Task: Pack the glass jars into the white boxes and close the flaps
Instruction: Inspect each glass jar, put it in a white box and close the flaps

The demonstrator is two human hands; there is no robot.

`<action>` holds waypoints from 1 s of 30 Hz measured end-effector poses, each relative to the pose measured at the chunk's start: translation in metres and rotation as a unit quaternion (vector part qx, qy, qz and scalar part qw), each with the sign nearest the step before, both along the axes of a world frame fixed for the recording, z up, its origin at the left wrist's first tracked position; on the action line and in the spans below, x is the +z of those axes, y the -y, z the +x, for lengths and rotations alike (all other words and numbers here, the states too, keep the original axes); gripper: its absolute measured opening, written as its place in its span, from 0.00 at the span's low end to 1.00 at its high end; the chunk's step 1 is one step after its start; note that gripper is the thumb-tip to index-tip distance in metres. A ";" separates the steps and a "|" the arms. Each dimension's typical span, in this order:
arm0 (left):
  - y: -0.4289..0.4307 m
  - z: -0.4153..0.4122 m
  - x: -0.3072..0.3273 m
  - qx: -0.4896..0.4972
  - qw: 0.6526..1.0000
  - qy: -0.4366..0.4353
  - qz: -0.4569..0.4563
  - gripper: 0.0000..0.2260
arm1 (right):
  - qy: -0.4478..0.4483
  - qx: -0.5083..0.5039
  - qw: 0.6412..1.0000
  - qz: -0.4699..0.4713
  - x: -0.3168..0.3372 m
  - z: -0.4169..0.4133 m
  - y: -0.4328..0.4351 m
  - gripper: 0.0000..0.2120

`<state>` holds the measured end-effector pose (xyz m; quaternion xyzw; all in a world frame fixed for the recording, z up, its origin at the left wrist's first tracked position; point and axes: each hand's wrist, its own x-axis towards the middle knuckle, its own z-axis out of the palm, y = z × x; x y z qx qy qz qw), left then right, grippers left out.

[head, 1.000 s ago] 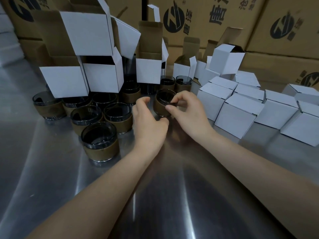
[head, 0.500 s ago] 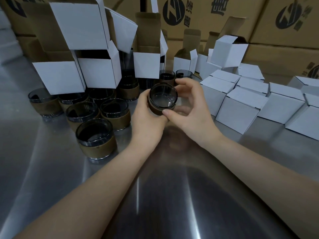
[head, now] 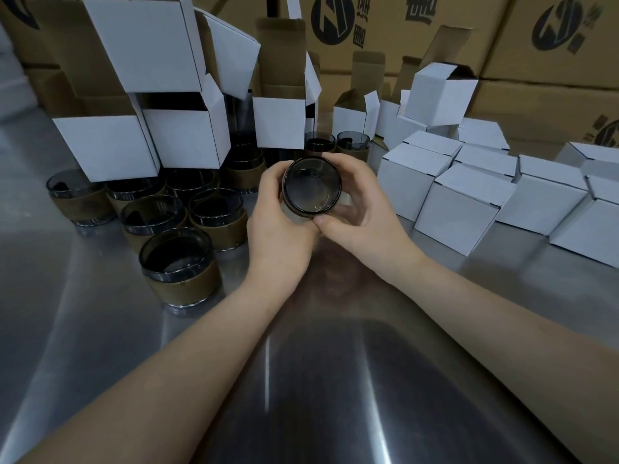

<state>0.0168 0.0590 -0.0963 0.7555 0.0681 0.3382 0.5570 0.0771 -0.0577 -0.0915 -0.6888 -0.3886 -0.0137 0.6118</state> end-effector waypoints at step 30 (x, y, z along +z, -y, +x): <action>-0.002 -0.001 0.012 -0.181 0.898 -0.008 -0.401 0.25 | -0.265 0.069 0.958 0.083 0.006 0.006 0.004 0.27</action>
